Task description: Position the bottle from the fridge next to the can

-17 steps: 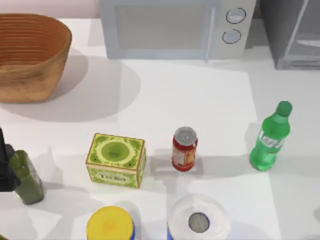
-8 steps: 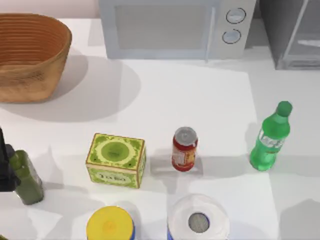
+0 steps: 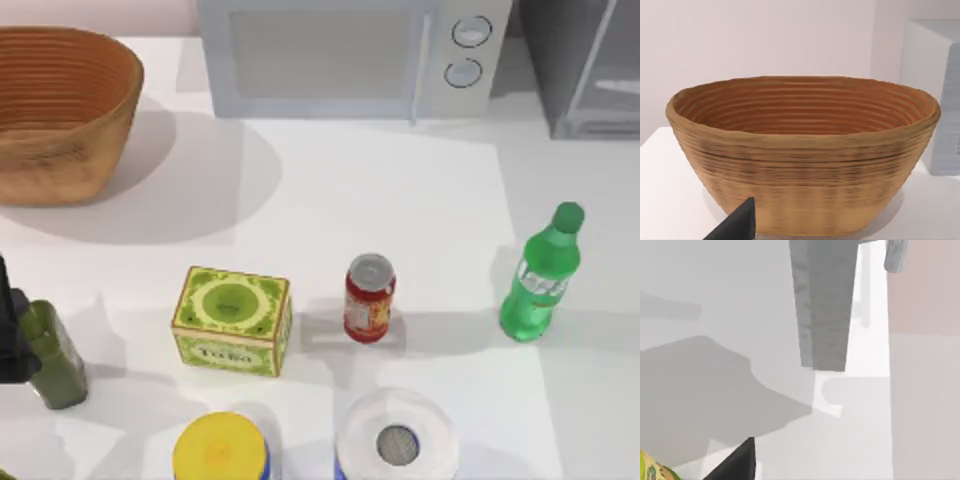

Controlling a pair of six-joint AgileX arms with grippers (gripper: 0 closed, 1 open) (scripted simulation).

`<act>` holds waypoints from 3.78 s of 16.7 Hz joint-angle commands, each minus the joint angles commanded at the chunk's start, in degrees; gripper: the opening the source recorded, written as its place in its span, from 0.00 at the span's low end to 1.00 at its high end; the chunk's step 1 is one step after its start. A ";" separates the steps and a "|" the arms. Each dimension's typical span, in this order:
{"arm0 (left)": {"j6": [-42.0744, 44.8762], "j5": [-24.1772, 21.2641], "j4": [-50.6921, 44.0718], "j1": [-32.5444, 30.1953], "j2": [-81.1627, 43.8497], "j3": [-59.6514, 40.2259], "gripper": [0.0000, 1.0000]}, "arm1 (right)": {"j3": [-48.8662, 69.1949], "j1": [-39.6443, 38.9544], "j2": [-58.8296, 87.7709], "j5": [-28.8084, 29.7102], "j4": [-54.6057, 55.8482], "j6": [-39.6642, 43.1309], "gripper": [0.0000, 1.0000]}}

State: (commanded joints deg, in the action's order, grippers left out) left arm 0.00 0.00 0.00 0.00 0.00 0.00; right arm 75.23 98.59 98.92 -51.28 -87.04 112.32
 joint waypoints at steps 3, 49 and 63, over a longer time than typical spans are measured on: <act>0.00 0.00 0.00 0.00 0.00 0.00 1.00 | 1.29 4.71 5.01 -2.73 1.37 4.97 1.00; 0.00 0.00 0.00 0.00 0.00 0.00 1.00 | -11.46 -78.83 -0.82 33.36 82.69 -98.24 1.00; 0.00 0.00 0.00 0.00 0.00 0.00 1.00 | -16.30 -96.16 -3.84 49.47 89.84 -111.51 1.00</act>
State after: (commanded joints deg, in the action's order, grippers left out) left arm 0.00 0.00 0.00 0.00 0.00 0.00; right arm 58.93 2.43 95.08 -1.81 2.80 0.81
